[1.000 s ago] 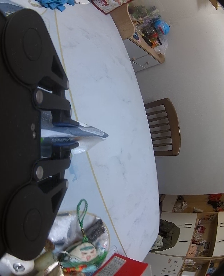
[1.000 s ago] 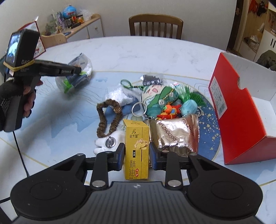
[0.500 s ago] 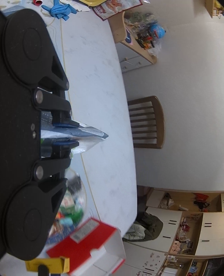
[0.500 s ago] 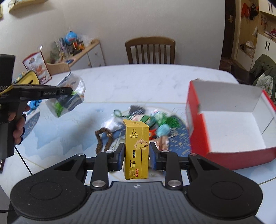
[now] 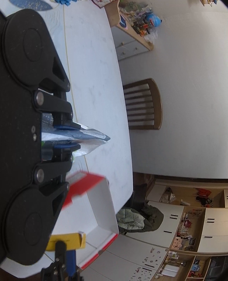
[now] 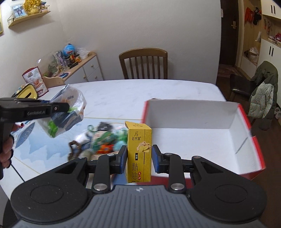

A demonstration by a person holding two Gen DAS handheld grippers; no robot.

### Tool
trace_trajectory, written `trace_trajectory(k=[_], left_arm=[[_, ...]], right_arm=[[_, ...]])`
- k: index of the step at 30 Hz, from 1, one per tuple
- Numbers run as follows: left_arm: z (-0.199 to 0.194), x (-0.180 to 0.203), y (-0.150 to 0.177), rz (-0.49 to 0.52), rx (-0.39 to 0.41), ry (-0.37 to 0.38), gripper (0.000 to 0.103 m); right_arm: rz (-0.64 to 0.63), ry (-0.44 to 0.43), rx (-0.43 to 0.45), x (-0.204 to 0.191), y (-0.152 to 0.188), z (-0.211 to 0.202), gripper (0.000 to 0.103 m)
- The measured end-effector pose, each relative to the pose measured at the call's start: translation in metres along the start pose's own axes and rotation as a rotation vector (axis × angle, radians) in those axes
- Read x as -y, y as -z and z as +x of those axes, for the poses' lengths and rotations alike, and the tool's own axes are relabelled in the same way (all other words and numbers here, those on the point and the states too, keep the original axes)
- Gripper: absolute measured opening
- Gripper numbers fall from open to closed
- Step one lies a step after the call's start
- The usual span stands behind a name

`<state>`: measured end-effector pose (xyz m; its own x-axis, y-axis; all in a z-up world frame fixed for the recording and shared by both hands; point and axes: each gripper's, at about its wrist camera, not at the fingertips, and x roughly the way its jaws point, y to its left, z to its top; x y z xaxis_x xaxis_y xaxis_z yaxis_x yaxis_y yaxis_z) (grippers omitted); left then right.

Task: Organize objects
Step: 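Carry both items into the shoebox and open both tools to release them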

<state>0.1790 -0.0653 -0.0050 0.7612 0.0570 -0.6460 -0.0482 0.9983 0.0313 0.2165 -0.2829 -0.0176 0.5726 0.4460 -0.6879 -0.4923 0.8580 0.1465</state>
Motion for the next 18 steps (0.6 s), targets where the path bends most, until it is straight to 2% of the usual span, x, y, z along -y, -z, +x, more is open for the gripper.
trace_trajectory(k=[12, 18], left_arm=[[0.056, 0.109, -0.015, -0.014, -0.081, 0.092, 0.014], [0.1, 0.149, -0.02, -0.017, -0.152, 0.118, 0.014]], right_arm=[[0.007, 0.042, -0.052, 0.11, -0.005, 0.027, 0.029], [-0.024, 0.077, -0.1, 0.139, -0.001, 0.056, 0.029]])
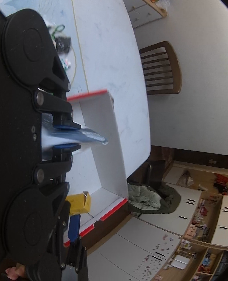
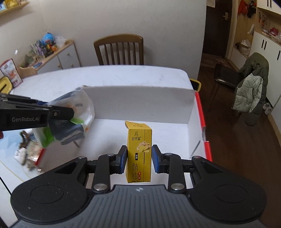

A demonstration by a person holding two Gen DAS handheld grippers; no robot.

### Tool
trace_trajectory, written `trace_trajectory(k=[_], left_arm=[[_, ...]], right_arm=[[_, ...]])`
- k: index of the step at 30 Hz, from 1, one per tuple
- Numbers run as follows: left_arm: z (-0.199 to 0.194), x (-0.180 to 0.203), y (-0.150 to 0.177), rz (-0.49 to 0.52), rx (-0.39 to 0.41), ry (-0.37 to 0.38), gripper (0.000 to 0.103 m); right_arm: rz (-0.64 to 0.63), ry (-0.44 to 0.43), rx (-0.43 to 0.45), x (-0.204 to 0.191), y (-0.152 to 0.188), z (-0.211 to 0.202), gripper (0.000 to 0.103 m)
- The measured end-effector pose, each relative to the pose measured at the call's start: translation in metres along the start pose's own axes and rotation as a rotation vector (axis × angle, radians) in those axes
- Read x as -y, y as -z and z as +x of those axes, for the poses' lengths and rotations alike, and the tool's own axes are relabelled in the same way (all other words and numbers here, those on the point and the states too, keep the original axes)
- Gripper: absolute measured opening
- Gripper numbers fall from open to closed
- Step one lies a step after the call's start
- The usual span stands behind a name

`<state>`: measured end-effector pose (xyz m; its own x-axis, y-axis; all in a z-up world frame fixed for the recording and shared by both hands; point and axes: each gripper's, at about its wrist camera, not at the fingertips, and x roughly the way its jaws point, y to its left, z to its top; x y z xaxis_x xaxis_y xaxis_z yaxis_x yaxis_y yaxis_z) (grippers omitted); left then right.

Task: Organize objects
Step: 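Carry both items into the shoebox and open both tools to release them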

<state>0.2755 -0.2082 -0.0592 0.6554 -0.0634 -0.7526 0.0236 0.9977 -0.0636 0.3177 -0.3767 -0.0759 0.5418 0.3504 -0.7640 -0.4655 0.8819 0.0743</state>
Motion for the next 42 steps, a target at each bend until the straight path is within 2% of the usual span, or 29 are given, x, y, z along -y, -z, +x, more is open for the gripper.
trace_trajectory(k=[3, 9, 12, 25, 30, 34, 36, 40, 42], left_arm=[[0.023, 0.012, -0.005, -0.02, -0.034, 0.027, 0.014], [0.066, 0.033, -0.004, 0.024, -0.111, 0.036, 0.014], [0.077, 0.035, -0.004, 0.011, -0.129, 0.054, 0.014], [0.109, 0.047, -0.006, 0.034, -0.24, 0.026, 0.014], [0.115, 0.05, -0.007, 0.044, -0.268, 0.018, 0.02], [0.114, 0.049, -0.007, 0.044, -0.275, 0.016, 0.029], [0.113, 0.048, -0.008, 0.041, -0.271, 0.012, 0.034], [0.105, 0.048, -0.007, 0.037, -0.248, 0.016, 0.056], [0.099, 0.048, -0.007, 0.044, -0.233, 0.017, 0.057]], right_arm=[[-0.04, 0.003, -0.048, 0.004, 0.001, 0.018, 0.029], [-0.095, -0.004, -0.137, 0.003, 0.006, 0.048, 0.029], [-0.097, -0.003, -0.167, 0.005, 0.008, 0.059, 0.029], [-0.115, 0.011, -0.249, 0.001, 0.001, 0.083, 0.029], [-0.099, -0.006, -0.251, 0.006, 0.0, 0.085, 0.03], [-0.106, -0.021, -0.222, 0.006, -0.001, 0.08, 0.031], [-0.106, -0.029, -0.209, 0.006, -0.002, 0.077, 0.031], [-0.112, -0.044, -0.186, 0.006, -0.002, 0.067, 0.031], [-0.116, -0.051, -0.172, 0.006, -0.002, 0.061, 0.031]])
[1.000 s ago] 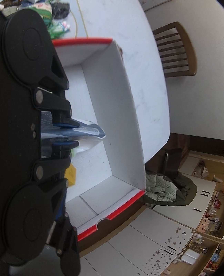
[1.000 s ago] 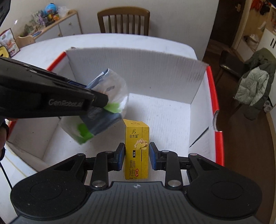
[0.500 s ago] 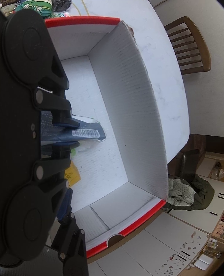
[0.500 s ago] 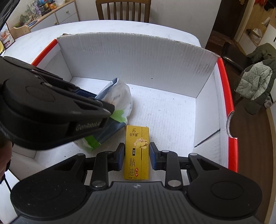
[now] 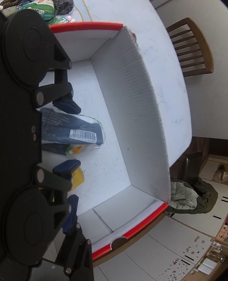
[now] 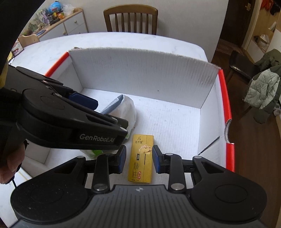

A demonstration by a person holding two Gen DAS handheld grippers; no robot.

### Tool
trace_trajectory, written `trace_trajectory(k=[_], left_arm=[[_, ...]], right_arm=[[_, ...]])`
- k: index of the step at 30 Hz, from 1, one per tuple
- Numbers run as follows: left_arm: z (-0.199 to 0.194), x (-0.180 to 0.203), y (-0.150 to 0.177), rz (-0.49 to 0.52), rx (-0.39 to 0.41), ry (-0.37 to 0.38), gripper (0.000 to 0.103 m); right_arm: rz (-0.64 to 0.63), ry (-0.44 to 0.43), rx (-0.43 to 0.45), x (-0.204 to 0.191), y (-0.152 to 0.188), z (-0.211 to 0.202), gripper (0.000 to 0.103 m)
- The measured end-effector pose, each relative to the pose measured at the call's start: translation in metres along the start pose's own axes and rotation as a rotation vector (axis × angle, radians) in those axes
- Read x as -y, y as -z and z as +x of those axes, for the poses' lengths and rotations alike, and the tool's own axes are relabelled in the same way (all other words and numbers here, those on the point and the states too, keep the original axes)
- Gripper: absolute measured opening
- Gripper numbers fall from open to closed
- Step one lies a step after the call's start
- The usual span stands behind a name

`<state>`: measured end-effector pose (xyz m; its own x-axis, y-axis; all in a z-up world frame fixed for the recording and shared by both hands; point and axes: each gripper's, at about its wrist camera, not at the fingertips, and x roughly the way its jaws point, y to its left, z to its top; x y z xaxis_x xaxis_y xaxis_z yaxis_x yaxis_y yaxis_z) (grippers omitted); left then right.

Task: Organize objects
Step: 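Carry both items into the shoebox and open both tools to release them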

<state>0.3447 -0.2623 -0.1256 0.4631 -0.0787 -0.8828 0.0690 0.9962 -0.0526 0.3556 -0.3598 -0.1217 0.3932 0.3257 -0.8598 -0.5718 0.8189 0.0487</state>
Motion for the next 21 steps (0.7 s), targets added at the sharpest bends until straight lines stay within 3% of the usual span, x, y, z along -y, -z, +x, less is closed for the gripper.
trace_trajectory(k=[2, 4, 14, 21], left_arm=[[-0.006, 0.0, 0.001, 0.0, 0.01, 0.006, 0.058], [-0.015, -0.002, 0.003, -0.003, 0.025, 0.014, 0.06], [-0.069, -0.008, 0.014, -0.007, 0.135, 0.028, 0.072], [-0.114, -0.014, 0.029, -0.011, 0.209, 0.025, 0.074]], right_arm=[[0.0, -0.004, 0.015, -0.001, 0.001, -0.006, 0.034], [0.0, -0.009, 0.034, -0.002, 0.002, -0.015, 0.047], [0.02, -0.043, 0.119, -0.008, 0.007, -0.06, 0.05], [0.029, -0.073, 0.173, -0.016, 0.01, -0.091, 0.056]])
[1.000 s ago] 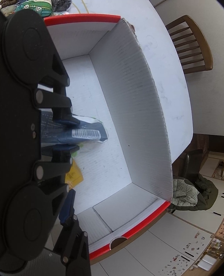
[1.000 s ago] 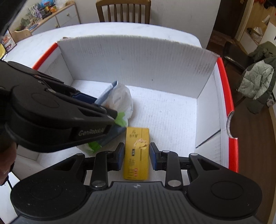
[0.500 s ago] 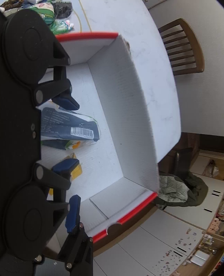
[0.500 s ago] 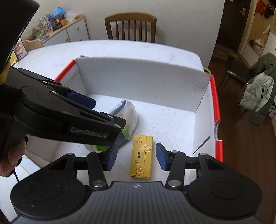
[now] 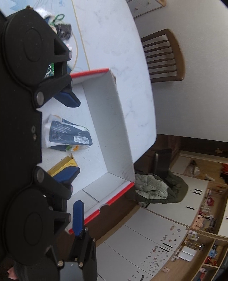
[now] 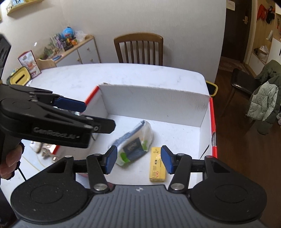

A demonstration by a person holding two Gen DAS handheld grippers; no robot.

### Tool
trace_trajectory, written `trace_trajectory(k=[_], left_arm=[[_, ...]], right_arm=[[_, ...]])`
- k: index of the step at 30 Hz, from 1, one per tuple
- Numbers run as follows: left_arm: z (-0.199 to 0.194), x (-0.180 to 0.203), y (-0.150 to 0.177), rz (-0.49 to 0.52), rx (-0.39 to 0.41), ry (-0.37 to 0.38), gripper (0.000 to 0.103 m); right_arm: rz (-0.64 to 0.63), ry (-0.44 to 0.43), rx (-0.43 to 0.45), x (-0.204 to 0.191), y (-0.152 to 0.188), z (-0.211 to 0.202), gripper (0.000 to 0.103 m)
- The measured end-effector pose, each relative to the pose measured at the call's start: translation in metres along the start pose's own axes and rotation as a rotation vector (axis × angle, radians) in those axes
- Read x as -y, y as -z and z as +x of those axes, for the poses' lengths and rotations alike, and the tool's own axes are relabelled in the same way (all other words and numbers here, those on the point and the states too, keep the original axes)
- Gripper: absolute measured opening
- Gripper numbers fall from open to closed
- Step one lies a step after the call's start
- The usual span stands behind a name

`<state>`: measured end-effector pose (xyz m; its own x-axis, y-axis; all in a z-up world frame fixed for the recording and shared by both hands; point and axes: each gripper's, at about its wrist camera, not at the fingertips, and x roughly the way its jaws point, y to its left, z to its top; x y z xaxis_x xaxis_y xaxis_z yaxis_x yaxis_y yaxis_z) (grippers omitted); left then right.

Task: Organize objects
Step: 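Carry both items into the shoebox and open both tools to release them, then withdraw both tools from the shoebox back over the item pile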

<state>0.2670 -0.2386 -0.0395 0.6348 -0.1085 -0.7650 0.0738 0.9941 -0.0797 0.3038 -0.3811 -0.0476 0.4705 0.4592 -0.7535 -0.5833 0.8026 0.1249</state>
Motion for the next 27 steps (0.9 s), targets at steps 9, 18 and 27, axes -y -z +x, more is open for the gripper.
trace_trajectory(k=[9, 18, 27], left_arm=[[-0.057, -0.013, 0.014, -0.029, 0.085, -0.034, 0.079], [-0.098, -0.032, 0.038, -0.077, 0.137, -0.09, 0.094], [-0.129, -0.074, 0.067, -0.146, 0.162, -0.139, 0.102]], right_arm=[[-0.006, -0.043, 0.064, -0.022, 0.0, -0.034, 0.06], [-0.032, -0.08, 0.101, -0.052, 0.005, -0.057, 0.067], [-0.074, -0.087, 0.128, -0.093, 0.012, -0.064, 0.082]])
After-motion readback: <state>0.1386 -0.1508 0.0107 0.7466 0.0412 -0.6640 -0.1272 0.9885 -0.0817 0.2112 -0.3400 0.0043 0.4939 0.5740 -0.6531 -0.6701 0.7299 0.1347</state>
